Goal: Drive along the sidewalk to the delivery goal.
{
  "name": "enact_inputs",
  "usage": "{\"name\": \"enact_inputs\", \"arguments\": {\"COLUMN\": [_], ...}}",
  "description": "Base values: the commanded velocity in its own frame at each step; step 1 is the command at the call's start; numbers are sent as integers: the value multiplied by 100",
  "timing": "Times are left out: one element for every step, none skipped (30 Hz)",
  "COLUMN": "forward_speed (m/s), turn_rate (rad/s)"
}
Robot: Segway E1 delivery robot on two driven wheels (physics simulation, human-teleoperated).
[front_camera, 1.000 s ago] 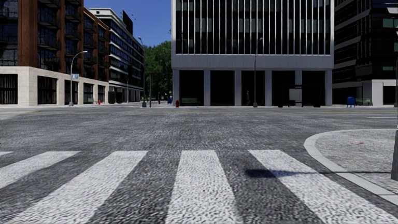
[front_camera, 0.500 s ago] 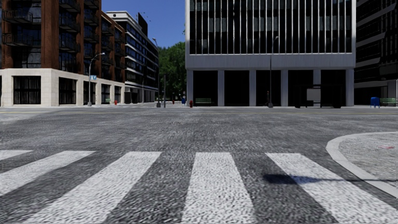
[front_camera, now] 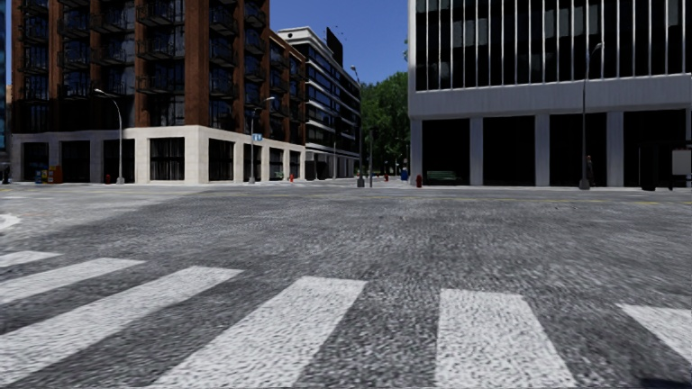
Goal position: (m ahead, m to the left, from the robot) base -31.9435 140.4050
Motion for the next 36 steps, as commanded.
{"name": "enact_inputs", "arguments": {"forward_speed": [138, 138, 138, 138, 138, 138, 138, 138, 138, 138, 138, 138, 138, 138, 138, 138, 138, 138, 138, 138, 138, 138, 138, 138, 138, 138, 138, 138, 138, 138, 138, 138, 138, 138, 138, 138], "turn_rate": [68, 68, 68, 68, 69, 69, 70, 70, 70, 78, 78, 78, 79, 79, 79, 79, 79, 80, 81, 82, 82, 82, 82, 82, 82, 82, 82, 82, 82, 82, 82, 82, 82, 82, 82, 82]}}
